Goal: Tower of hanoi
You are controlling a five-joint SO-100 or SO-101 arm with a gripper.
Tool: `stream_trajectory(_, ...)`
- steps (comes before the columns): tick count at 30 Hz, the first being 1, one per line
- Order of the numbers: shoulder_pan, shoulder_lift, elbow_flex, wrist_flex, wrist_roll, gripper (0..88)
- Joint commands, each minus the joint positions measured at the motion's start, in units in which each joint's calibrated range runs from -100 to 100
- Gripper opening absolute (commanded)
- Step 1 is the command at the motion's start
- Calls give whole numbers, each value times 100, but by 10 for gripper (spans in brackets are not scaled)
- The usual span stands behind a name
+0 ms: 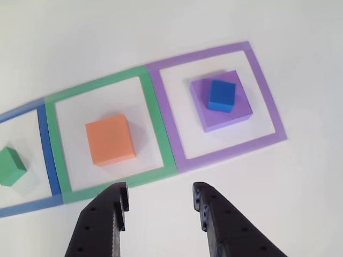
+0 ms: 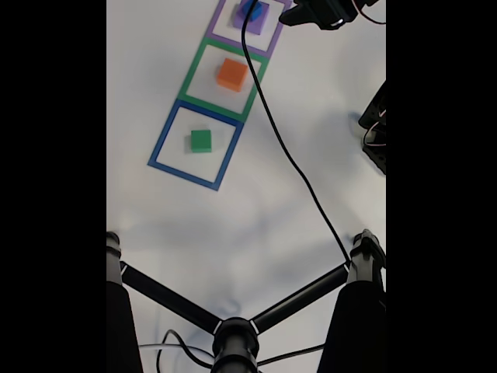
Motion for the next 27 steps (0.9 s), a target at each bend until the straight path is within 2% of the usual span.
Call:
stream_trajectory(1,-187,-188,-406,17,0,102)
stream_trajectory(11,-446,-108,-370,-56,0,100)
stream_trajectory(27,-1575,100,-261,-274,0,108)
